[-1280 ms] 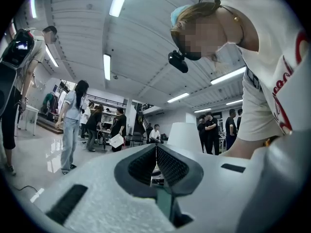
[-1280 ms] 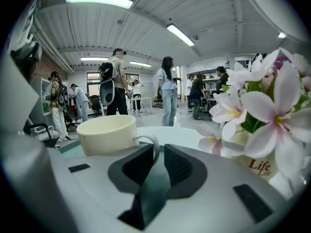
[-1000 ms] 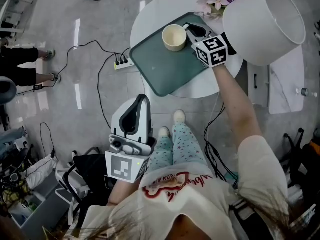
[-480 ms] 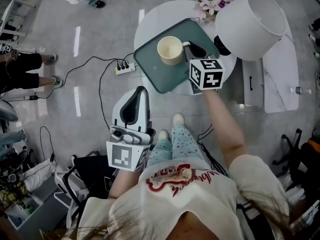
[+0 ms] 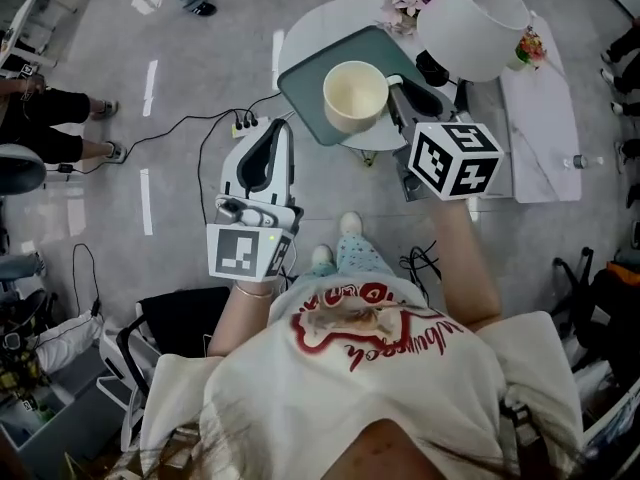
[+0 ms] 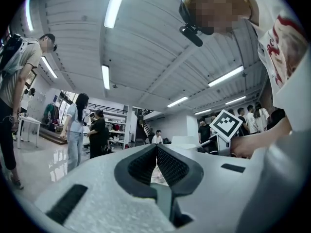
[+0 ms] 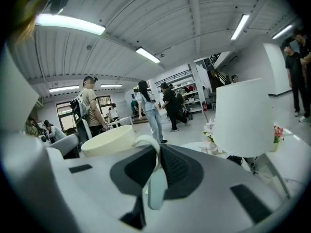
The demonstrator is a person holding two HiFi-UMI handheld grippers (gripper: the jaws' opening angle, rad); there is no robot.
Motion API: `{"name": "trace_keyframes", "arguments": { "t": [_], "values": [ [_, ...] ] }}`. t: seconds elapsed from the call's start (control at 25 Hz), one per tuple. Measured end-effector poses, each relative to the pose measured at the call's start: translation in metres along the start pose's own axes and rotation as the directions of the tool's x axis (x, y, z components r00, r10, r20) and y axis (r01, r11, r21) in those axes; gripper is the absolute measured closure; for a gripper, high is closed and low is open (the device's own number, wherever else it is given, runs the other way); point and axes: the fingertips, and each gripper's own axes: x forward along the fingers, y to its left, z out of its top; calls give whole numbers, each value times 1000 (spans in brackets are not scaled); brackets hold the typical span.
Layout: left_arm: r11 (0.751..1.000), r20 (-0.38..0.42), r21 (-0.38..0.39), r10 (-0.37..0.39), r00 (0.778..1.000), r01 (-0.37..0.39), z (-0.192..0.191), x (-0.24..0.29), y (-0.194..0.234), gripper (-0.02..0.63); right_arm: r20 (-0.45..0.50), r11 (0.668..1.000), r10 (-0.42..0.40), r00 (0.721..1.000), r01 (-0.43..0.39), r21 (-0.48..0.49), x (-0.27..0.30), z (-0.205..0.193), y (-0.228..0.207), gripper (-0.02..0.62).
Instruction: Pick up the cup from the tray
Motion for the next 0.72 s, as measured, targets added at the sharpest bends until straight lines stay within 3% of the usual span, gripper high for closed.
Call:
{"name": "trace_keyframes", "arguments": {
  "t": [0.32, 0.72],
  "values": [
    [999, 25, 1, -36, 999, 36, 16, -32, -18, 591, 46, 999, 37, 998, -38, 19, -54, -5, 45, 552],
    [999, 34, -16, -34, 999, 34, 14, -22, -26, 591, 71, 999, 35, 997, -37, 22, -59, 1, 36, 552]
  ]
}}
